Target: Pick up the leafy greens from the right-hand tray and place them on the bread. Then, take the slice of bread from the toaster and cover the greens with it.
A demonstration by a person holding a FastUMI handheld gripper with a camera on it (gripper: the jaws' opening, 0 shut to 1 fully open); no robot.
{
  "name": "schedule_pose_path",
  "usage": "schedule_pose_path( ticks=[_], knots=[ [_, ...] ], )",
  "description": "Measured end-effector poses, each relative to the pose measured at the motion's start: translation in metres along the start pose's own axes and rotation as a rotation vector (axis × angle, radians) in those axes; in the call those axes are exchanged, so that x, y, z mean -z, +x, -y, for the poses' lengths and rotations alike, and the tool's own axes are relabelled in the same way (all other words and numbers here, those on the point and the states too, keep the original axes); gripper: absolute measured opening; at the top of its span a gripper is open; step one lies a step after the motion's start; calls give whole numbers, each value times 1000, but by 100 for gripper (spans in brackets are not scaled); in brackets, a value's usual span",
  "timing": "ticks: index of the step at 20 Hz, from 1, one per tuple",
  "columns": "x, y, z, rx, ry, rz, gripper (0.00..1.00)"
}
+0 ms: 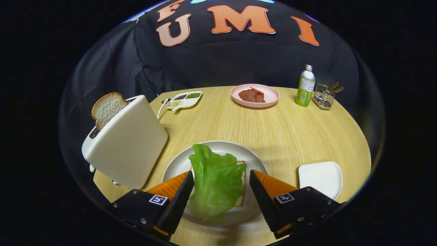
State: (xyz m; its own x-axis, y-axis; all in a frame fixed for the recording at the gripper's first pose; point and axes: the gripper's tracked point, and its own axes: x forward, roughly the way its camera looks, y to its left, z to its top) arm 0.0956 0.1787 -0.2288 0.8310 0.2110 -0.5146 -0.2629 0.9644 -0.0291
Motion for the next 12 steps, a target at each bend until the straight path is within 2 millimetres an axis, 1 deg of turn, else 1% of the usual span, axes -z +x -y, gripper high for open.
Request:
schedule_pose_path(
  ticks=[6, 10, 12],
  knots=[
    [-23, -19, -10, 5, -42, 34, 98],
    [-43, -33, -25, -7, -45, 60, 98],
    [-58, -41, -36, -16, -45, 81, 98]
  ],
)
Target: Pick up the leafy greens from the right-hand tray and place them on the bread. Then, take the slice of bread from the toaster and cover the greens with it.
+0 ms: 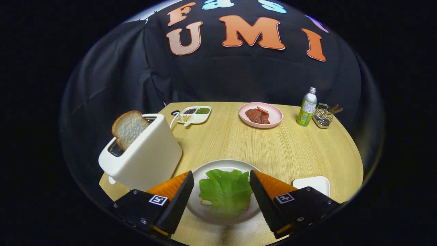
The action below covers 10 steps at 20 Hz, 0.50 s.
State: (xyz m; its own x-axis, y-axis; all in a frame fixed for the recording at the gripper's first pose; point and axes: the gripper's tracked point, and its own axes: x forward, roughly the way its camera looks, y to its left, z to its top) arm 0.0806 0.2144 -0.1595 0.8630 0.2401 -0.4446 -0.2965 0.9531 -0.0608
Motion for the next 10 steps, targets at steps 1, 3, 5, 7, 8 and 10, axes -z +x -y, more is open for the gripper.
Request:
schedule_pose_path(
  ticks=[1, 3, 5, 7, 8, 10],
  knots=[
    [-9, -3, -6, -4, -4, 15, 98],
    [-25, -9, -20, -15, -16, 36, 98],
    [-41, -12, -34, -22, -26, 57, 98],
    [-54, -15, -50, -27, -41, 75, 98],
    [-60, -16, -58, -30, -50, 84, 98],
    [-70, -16, -77, -42, -64, 98, 98]
  ],
)
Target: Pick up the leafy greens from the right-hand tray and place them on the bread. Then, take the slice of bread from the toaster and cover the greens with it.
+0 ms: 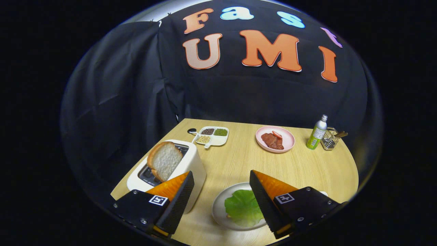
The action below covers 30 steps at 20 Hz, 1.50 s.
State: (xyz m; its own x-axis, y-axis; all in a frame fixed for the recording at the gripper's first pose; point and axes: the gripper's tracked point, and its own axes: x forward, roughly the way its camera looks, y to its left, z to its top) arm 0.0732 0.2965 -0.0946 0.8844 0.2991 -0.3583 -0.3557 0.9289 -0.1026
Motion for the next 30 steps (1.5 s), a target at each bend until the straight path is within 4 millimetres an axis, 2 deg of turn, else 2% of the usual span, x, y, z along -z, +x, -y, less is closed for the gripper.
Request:
schedule_pose_path(
  ticks=[5, 10, 16, 21, 23, 24, 25, 30],
  knots=[
    [-25, 9, -46, -33, -8, 27, 98],
    [-32, 26, -83, -45, -7, 24, 98],
    [-20, 49, -110, -49, -32, -25, 98],
    [-3, 59, -113, -22, -71, -82, 96],
    [2, 60, -111, -6, -75, -104, 86],
    [4, 61, -111, -1, -72, -107, 77],
    [6, 61, -111, 7, -73, -112, 74],
    [16, 62, -106, 41, -59, -150, 38]
  ],
)
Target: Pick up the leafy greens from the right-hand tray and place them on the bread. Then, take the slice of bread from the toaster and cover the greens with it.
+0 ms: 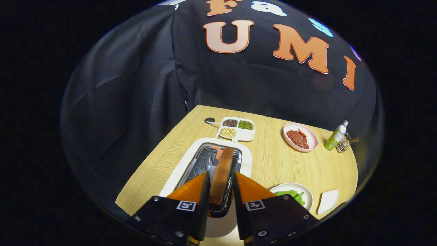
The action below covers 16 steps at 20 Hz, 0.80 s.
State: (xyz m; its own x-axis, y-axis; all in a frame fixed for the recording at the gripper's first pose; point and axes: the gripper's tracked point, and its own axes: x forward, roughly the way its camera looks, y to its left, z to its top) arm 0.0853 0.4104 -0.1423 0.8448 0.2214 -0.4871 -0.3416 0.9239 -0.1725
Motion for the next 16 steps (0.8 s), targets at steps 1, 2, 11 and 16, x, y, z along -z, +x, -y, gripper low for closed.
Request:
schedule_pose_path(
  ticks=[1, 2, 11, 16],
  knots=[
    [1, -2, 0, -1, 7, -6, 32],
    [1, -1, -2, -5, 16, -9, 19],
    [-25, -29, 0, -37, 54, 32, 10],
    [-51, -57, 14, -46, 71, 102, 10]
  ],
)
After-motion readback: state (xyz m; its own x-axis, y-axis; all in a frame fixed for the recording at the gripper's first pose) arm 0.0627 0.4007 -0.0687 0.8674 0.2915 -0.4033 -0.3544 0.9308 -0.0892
